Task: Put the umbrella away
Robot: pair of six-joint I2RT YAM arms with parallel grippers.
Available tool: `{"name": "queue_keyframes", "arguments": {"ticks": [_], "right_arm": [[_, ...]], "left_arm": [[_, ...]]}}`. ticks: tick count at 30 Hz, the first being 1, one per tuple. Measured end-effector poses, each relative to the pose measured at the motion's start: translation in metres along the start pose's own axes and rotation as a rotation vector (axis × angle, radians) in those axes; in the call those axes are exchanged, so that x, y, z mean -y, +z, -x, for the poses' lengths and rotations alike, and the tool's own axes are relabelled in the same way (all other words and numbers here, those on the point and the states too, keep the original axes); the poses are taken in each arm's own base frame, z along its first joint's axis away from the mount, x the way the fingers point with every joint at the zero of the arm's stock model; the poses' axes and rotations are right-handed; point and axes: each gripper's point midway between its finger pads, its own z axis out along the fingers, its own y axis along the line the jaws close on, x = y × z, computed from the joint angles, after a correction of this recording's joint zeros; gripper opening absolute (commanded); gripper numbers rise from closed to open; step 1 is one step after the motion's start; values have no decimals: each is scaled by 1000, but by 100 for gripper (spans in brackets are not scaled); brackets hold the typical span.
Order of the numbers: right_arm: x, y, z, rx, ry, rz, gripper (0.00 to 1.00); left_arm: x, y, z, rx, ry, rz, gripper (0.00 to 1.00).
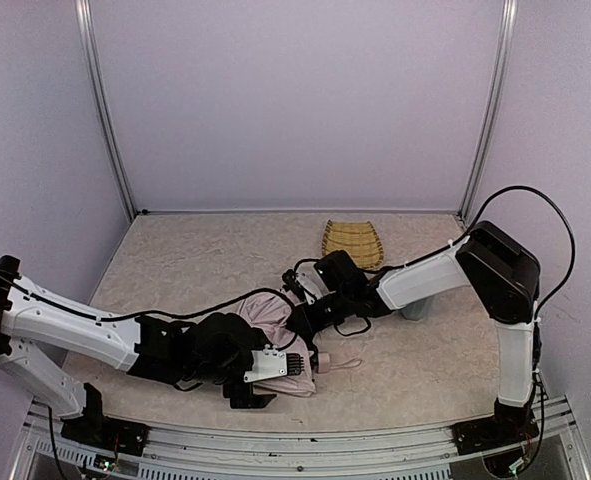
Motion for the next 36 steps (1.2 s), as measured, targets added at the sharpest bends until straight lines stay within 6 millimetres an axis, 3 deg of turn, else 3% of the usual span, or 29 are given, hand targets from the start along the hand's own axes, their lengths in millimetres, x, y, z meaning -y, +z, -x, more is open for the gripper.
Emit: {"name": "queue_keyframes", "arguments": {"ticks": [3, 7, 12, 17, 23, 26, 31, 33, 34, 36], "right_arm": [[0, -2, -1, -6, -11, -3, 0], [-2, -7, -2, -7, -17, -5, 0], [-6, -12, 1, 1, -21, -2, 0], [-5, -13, -1, -8, -17, -14, 0], [-4, -21, 1, -4, -2, -28, 1], [-3, -25, -3, -8, 12, -31, 22], [13, -37, -6, 2, 72, -81, 65], [18, -45, -4, 14, 89, -105, 77], [19, -52, -2, 23, 90, -119, 97], [18, -68, 5, 48, 90, -143, 100]], "left_arm": [[-12, 19, -21, -79, -12, -26, 98], [-27, 35, -28, -105, -70, -62, 97], [-5, 55, -43, -142, -117, -165, 92], [-2, 67, -35, -120, -180, -193, 85], [-2, 73, -31, -107, -234, -205, 64], [-2, 73, -28, -93, -257, -219, 53], [1, 75, -26, -78, -300, -271, 47], [0, 77, -24, -66, -328, -306, 43], [0, 78, -23, -61, -337, -320, 41], [-3, 83, -21, -49, -361, -354, 38]]}}
